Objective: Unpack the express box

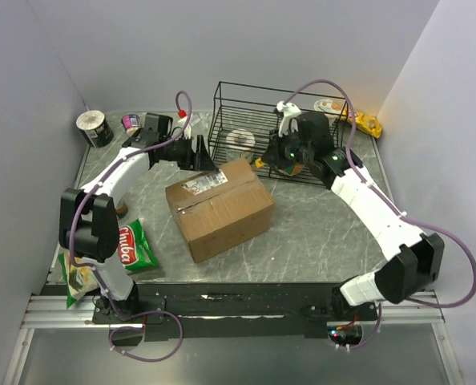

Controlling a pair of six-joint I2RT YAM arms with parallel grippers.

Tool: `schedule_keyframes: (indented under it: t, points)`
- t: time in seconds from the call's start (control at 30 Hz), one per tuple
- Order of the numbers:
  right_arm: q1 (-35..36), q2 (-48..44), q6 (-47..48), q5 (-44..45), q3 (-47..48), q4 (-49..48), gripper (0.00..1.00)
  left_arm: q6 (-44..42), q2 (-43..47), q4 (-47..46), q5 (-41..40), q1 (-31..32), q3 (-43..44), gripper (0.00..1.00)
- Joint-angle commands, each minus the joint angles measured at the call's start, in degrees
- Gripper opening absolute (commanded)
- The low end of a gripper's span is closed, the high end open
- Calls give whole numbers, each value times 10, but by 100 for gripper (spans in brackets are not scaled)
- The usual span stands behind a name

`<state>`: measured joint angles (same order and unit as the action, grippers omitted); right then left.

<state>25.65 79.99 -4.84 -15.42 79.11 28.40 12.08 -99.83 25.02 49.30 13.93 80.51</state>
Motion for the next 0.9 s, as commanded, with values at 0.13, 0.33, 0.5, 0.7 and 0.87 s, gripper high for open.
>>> schedule_keyframes:
  t: [0.13, 0.33, 0.5, 0.7, 0.87]
  points:
    - [29, 54, 9, -13, 65, -1, 0, 0, 10, 0, 18, 3, 0, 80]
    - [30, 36, 18, -4, 38, 0, 0, 23, -41, -15, 32, 29, 18, 77]
    - [31, 11, 29, 7, 12, 9, 0, 57, -50, -28, -3, 31, 3, 64]
    - [30, -32, 29, 11, -24, 29, 0, 62, -53, -29, -25, 31, -5, 50]
    - [33, -62, 4, 24, -55, 44, 0, 60, -50, -27, -39, 31, -11, 40]
